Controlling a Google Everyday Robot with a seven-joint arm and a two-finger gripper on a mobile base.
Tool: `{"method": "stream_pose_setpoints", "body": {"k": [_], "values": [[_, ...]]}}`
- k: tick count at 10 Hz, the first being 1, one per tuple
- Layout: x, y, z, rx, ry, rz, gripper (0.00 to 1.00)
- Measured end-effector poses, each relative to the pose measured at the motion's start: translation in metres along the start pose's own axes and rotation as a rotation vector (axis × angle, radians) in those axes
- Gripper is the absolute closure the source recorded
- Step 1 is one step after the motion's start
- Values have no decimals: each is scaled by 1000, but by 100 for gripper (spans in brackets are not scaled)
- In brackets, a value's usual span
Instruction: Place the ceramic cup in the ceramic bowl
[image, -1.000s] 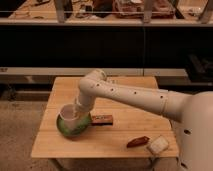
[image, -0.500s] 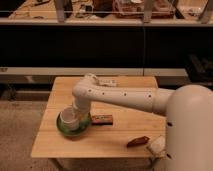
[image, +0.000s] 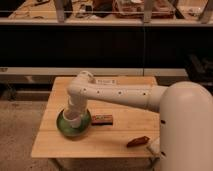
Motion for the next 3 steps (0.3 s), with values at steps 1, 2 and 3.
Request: {"method": "stream_pose_setpoints", "body": {"k": [1, 2, 3], "values": [[3, -2, -9, 10, 15, 2, 20], [6, -1, -18, 12, 33, 9, 20], [11, 2, -27, 8, 56, 17, 20]]}}
